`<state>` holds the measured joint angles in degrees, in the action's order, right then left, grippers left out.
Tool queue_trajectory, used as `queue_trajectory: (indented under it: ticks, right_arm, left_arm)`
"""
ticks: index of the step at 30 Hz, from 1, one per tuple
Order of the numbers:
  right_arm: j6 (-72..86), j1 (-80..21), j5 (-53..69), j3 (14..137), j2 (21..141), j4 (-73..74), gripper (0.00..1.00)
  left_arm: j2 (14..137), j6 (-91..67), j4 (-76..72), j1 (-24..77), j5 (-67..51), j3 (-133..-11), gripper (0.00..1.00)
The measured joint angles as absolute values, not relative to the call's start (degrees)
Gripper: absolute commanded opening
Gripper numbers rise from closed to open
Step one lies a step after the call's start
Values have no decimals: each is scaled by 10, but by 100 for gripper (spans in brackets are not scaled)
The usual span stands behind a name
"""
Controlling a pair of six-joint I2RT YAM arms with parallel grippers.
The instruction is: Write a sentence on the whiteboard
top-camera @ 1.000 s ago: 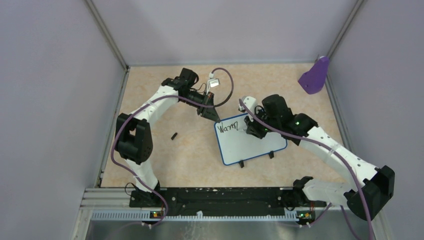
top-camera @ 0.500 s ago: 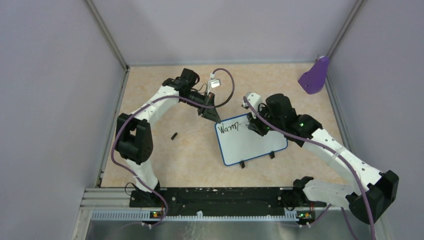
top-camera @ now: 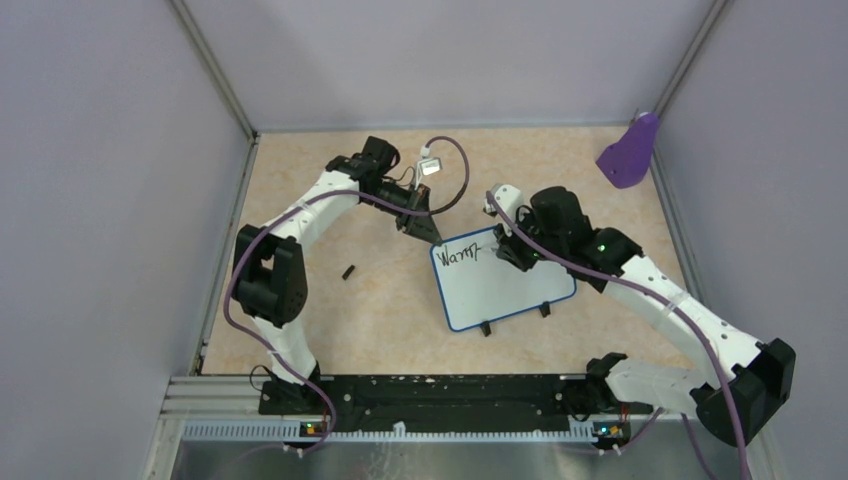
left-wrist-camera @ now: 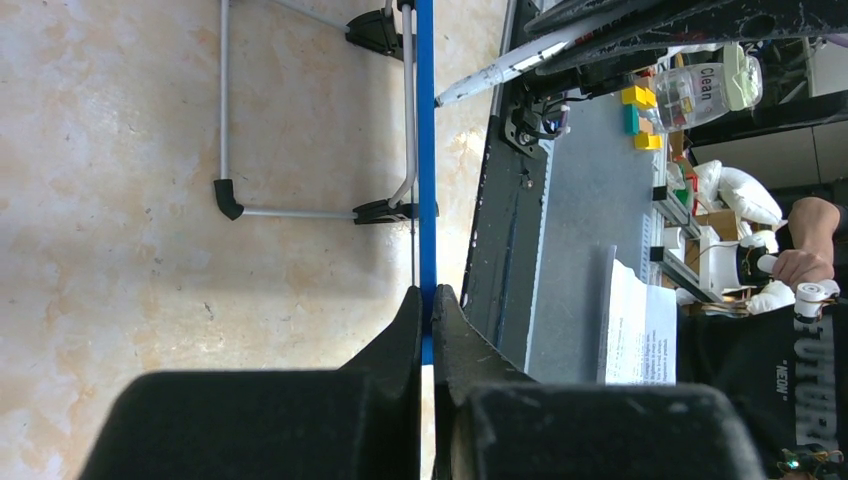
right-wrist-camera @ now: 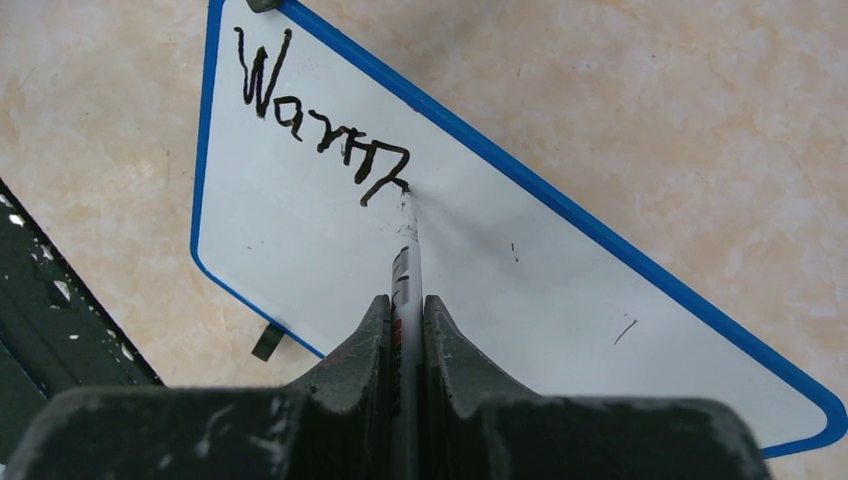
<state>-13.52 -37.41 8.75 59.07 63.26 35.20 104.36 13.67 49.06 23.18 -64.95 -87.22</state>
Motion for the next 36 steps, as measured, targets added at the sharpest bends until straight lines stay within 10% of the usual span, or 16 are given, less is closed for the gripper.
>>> queue_trajectory:
  ticks: [36]
  right_arm:
    - [-129, -362, 91, 615, 641, 349, 0]
  left_arm:
    - [1046, 136, 493, 232, -654, -873, 0]
